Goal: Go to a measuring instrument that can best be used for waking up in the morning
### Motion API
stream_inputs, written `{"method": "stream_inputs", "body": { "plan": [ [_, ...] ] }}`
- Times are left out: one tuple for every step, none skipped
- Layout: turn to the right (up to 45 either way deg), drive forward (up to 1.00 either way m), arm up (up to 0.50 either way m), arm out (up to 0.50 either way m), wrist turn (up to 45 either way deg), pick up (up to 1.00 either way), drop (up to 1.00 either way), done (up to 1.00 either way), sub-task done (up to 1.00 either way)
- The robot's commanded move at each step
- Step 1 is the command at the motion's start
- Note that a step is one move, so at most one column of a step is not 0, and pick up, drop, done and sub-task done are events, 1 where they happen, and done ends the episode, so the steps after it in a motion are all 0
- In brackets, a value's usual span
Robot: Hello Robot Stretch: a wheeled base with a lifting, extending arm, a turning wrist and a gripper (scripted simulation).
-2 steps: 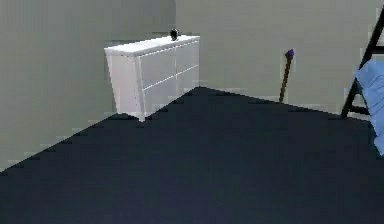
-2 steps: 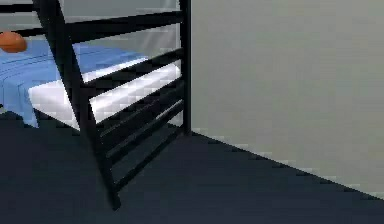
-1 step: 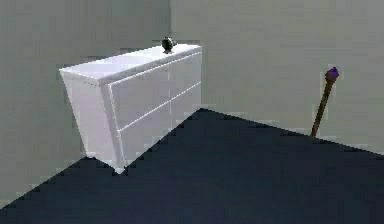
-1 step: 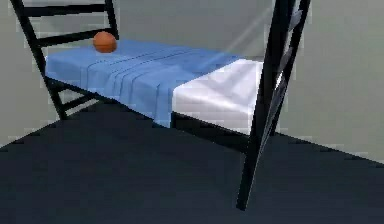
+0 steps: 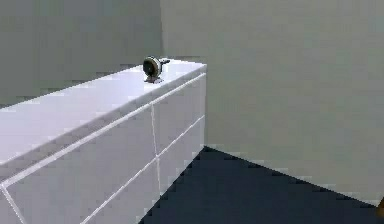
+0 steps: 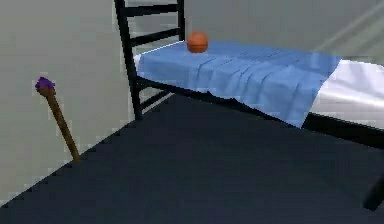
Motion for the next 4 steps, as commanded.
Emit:
{"method": "stream_inputs", "body": {
  "plan": [
    [3.0,0.00,0.00,0.00,0.0,0.00,0.00,0.00,0.00],
    [0.0,0.50,0.00,0.00,0.0,0.00,0.00,0.00,0.00],
    [-21.0,0.00,0.00,0.00,0.0,0.00,0.00,0.00,0.00],
    [0.0,0.00,0.00,0.00,0.0,0.00,0.00,1.00,0.00]
  ]
}}
